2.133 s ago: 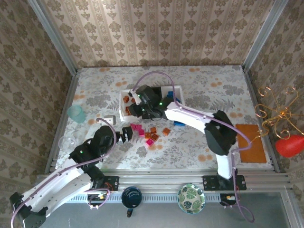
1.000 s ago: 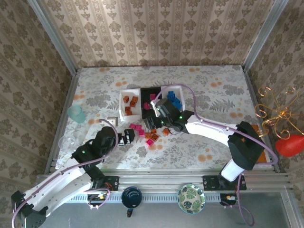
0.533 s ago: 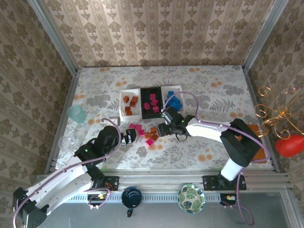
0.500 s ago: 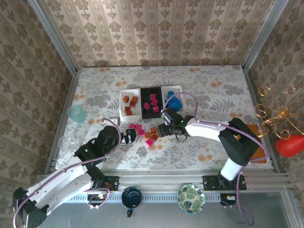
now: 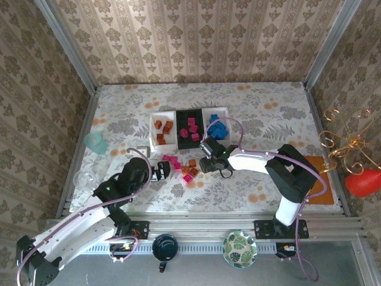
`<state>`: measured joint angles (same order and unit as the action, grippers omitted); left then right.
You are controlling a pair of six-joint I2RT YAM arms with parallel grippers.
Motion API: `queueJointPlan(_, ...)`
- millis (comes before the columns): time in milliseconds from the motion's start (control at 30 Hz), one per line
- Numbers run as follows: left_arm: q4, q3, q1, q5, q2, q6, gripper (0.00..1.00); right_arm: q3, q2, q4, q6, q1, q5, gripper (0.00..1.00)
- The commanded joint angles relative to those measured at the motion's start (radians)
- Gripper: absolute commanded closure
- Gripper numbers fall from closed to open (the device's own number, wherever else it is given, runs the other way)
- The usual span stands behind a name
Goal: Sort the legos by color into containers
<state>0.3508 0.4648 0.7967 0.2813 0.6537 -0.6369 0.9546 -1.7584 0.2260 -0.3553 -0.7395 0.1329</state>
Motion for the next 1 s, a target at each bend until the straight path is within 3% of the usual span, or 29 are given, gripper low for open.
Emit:
queueJointPlan(0,-0.012,-0.009,-0.007,-0.02,0.009,-0.02,0.0,0.009,-0.02,-0.01,0.023,-0.001,0.006,0.55)
queueJointPlan(233,-0.01,-0.002,-0.009,-0.016,0.018,-0.012,0.0,-0.018,0.122,-0.063,0.061,-0.011,-0.065,0.65)
queueJointPlan(400,0.0,0.004,-0.016,-0.001,0.017,-0.012,0.0,0.08,0.168,-0.074,0.091,-0.03,-0.217,0.66)
queueJointPlan(633,0.034,0.017,-0.022,0.004,0.0,-0.019,0.0,0.37,-0.049,-0.082,0.075,-0.032,-0.299,0.67)
queueJointPlan(967,0.062,0.022,-0.029,-0.004,-0.023,-0.009,0.0,0.863,-0.417,0.047,0.093,-0.031,-0.187,0.68)
